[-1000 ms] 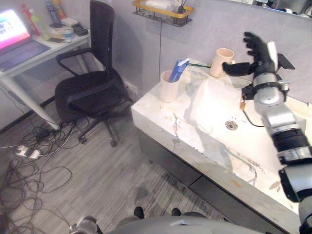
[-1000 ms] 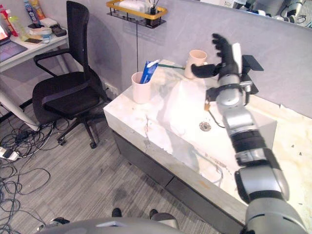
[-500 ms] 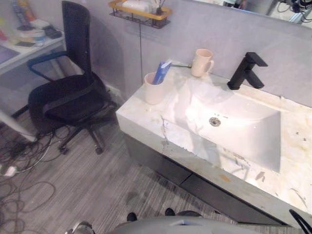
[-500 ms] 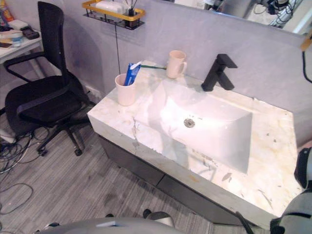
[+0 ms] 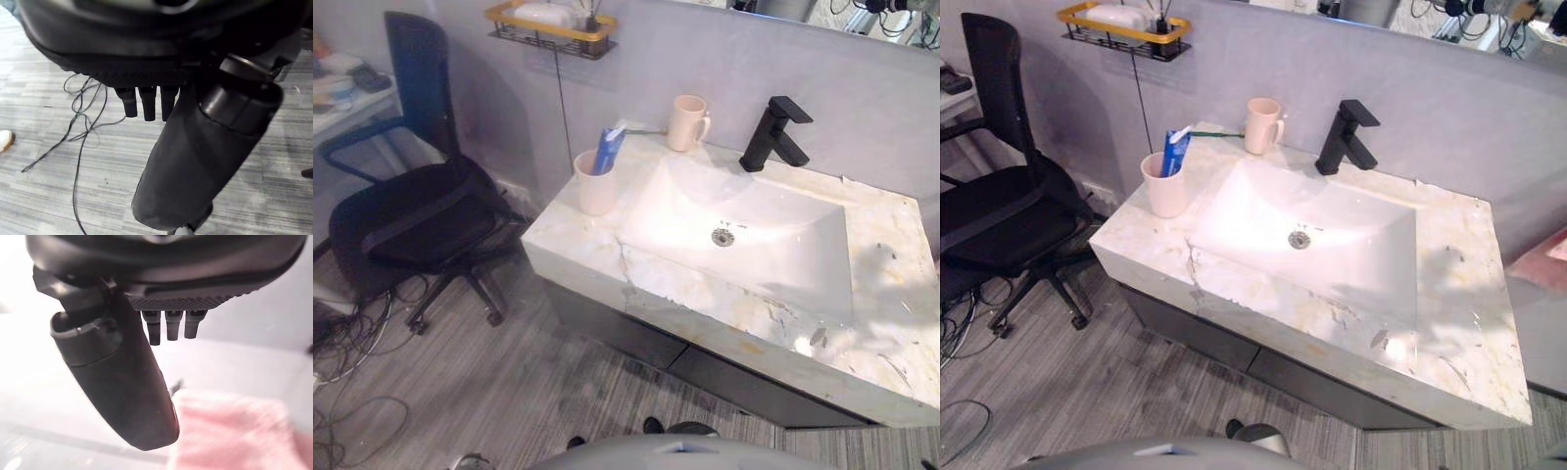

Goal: Organize the bathroom.

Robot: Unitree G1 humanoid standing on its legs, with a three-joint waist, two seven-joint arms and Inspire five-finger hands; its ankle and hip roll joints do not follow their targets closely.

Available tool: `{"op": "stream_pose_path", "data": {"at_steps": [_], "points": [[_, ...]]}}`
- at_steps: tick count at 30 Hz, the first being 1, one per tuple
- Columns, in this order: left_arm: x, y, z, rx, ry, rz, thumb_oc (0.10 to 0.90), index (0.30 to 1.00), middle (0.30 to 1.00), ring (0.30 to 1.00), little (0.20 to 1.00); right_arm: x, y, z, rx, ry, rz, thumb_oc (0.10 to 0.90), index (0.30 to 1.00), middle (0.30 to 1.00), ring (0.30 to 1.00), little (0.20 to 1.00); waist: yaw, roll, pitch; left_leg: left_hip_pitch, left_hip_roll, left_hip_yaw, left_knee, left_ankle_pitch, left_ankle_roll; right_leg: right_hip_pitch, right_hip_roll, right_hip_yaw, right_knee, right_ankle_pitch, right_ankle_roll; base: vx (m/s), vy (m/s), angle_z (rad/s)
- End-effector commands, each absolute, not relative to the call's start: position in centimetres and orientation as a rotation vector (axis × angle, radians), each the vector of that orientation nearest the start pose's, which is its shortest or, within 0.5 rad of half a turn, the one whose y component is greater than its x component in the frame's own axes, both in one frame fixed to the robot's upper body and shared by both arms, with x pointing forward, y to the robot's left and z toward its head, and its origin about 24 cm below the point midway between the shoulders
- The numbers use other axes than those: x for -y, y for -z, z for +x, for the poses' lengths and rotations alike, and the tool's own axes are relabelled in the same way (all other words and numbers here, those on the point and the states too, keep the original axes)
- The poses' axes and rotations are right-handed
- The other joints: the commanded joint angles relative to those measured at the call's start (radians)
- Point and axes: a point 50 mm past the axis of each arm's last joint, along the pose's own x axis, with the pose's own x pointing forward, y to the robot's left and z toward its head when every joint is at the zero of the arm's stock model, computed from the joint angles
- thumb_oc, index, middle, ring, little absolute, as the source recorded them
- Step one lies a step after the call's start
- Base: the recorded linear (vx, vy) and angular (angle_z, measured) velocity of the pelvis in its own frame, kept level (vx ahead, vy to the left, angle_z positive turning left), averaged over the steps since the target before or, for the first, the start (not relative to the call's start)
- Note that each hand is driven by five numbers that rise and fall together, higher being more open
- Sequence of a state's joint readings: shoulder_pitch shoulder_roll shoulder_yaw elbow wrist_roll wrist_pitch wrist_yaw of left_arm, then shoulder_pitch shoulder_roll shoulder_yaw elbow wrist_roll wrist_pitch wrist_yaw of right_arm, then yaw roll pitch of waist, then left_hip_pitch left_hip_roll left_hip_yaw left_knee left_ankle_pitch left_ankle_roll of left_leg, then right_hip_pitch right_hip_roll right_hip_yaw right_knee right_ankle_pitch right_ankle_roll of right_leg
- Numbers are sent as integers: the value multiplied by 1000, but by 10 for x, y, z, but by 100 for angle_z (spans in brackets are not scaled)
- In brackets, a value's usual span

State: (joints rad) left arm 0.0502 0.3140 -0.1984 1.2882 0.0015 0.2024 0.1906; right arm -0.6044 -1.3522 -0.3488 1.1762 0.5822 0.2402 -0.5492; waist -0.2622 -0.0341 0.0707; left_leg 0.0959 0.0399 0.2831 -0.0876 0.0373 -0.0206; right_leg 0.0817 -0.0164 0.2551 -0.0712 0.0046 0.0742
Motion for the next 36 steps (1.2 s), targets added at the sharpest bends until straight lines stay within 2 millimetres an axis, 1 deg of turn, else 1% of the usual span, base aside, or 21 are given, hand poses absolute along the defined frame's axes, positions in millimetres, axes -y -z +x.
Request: {"op": "stream_pose_path", "data": {"at_steps": [1, 4, 5, 11, 12, 14, 17, 18, 19, 21, 23, 24, 25, 26, 27, 28, 31, 32, 33, 34, 36], "points": [[-309, 146, 27, -1554, -314, 603, 800, 900, 900, 900, 900, 533, -292, 124, 96, 1644, -118, 800, 900, 900, 900, 900, 5, -43, -36, 88, 27, -29, 72, -150, 5, -102, 11, 8, 84, 37, 60, -28, -26, -13], [-307, 147, 31, -1544, -300, 592, 800, 900, 900, 900, 900, 542, -263, 104, -10, 1704, -88, 800, 900, 900, 900, 900, -1, -44, -33, 87, 29, -20, 71, -150, 5, -112, 11, 10, 77, 46, 60, -46, -32, -21], [-307, 147, 33, -1539, -306, 590, 800, 900, 900, 900, 900, 546, -243, 90, -80, 1754, -53, 800, 900, 900, 900, 900, -7, -44, -28, 85, 29, -14, 69, -151, 6, -120, 11, 13, 74, 50, 60, -47, -30, -18], [-307, 147, 38, -1525, -318, 583, 800, 900, 900, 900, 900, 548, -194, 58, -271, 1858, 23, 800, 900, 900, 900, 900, -19, -43, -20, 80, 30, 2, 74, -158, 7, -135, 10, 19, 75, 55, 65, -27, -26, -17], [-305, 147, 41, -1517, -313, 583, 800, 900, 900, 900, 900, 546, -170, 47, -343, 1882, 66, 800, 900, 900, 900, 900, -21, -41, -16, 78, 31, 4, 74, -160, 7, -139, 11, 20, 75, 57, 66, -37, -25, -9], [-305, 147, 45, -1510, -311, 585, 800, 900, 900, 900, 900, 541, -142, 37, -430, 1877, 134, 800, 900, 900, 900, 900, -21, -40, -13, 74, 33, 7, 77, -161, 7, -142, 11, 20, 76, 56, 65, -40, -30, -7], [-304, 146, 54, -1485, -286, 597, 800, 900, 900, 900, 900, 526, -91, 36, -569, 1821, 257, 800, 900, 900, 900, 900, -21, -37, -10, 71, 34, 8, 83, -162, 6, -144, 11, 19, 79, 55, 62, 0, 0, 0], [-304, 146, 55, -1477, -284, 599, 800, 900, 900, 900, 900, 523, -85, 37, -590, 1814, 270, 800, 900, 900, 900, 900, -22, -37, -9, 70, 34, 8, 84, -162, 6, -143, 11, 19, 79, 55, 62, -27, -44, -2], [-303, 146, 60, -1460, -273, 611, 800, 900, 900, 900, 900, 511, -59, 41, -655, 1785, 317, 800, 900, 900, 900, 900, -24, -36, -7, 69, 36, 3, 90, -165, 5, -145, 12, 17, 83, 54, 60, -24, -49, -1], [-303, 145, 67, -1446, -262, 609, 800, 900, 900, 900, 900, 492, -21, 40, -763, 1688, 381, 800, 900, 900, 900, 900, -24, -32, -5, 70, 41, 0, 97, -163, 2, -144, 13, 14, 87, 53, 58, -22, -68, 4], [-301, 144, 74, -1419, -264, 604, 800, 900, 900, 900, 900, 474, 8, 44, -812, 1590, 425, 800, 900, 900, 900, 900, -23, -29, -4, 76, 47, -4, 97, -160, -1, -143, 14, 7, 89, 52, 55, -15, -80, 5], [-301, 144, 79, -1402, -277, 592, 800, 900, 900, 900, 900, 461, 24, 47, -885, 1545, 428, 800, 900, 900, 900, 900, -22, -29, -4, 82, 52, -6, 98, -160, -3, -142, 14, 3, 91, 50, 53, -15, -105, 6], [-301, 143, 83, -1392, -289, 585, 800, 900, 900, 900, 900, 451, 36, 49, -900, 1518, 472, 800, 900, 900, 900, 900, -23, -29, -6, 87, 58, -5, 101, -161, -7, -141, 15, -1, 93, 49, 51, -12, -83, 7], [-301, 143, 83, -1393, -290, 585, 800, 900, 900, 900, 900, 451, 37, 49, -900, 1517, 472, 800, 900, 900, 900, 900, -24, -30, -6, 88, 58, -5, 102, -161, -7, -141, 15, -1, 93, 49, 50, -9, -97, 9], [-301, 142, 88, -1372, -296, 589, 800, 900, 900, 900, 900, 439, 49, 47, -947, 1493, 517, 800, 900, 900, 900, 900, -26, -29, -9, 92, 66, -1, 108, -160, -12, -141, 17, -4, 99, 45, 47, -4, -115, 9], [-300, 140, 95, -1349, -292, 603, 800, 900, 900, 900, 900, 428, 62, 39, -991, 1482, 526, 800, 900, 900, 900, 900, -25, -27, -11, 79, 82, -16, 130, -125, -22, -139, 31, 0, 103, 45, 37, -11, -156, 15], [-298, 134, 121, -1239, -269, 676, 800, 900, 900, 900, 900, 395, 93, 22, -1073, 1455, 600, 800, 900, 900, 900, 900, -36, -21, -8, 67, 119, -37, 217, -79, -50, -143, 50, -3, 123, 45, 14, -14, -103, 20], [-297, 131, 131, -1203, -267, 683, 800, 900, 900, 900, 900, 384, 102, 16, -1093, 1439, 620, 800, 900, 900, 900, 900, -38, -20, -6, 52, 110, -52, 257, -77, -49, -140, 54, -1, 128, 47, 6, -19, -59, 11], [-292, 130, 138, -1200, -293, 648, 800, 900, 900, 900, 900, 368, 113, 21, -1143, 1357, 607, 800, 900, 900, 900, 900, -17, -24, 1, -2, 16, -131, 295, -126, -1, -146, 53, 13, 133, 59, 9, -12, -31, 14], [-291, 131, 135, -1218, -348, 593, 800, 900, 900, 900, 900, 363, 116, 28, -1171, 1278, 563, 800, 900, 900, 900, 900, -1, -26, 7, -22, -51, -176, 279, -178, 29, -161, 51, 20, 146, 64, 19, -10, -10, 8], [-288, 134, 130, -1249, -384, 531, 800, 900, 900, 900, 900, 359, 119, 35, -1203, 1203, 523, 800, 900, 900, 900, 900, 18, -26, 18, -30, -97, -204, 259, -207, 50, -186, 55, 31, 162, 72, 29, 0, 3, -100]]}}
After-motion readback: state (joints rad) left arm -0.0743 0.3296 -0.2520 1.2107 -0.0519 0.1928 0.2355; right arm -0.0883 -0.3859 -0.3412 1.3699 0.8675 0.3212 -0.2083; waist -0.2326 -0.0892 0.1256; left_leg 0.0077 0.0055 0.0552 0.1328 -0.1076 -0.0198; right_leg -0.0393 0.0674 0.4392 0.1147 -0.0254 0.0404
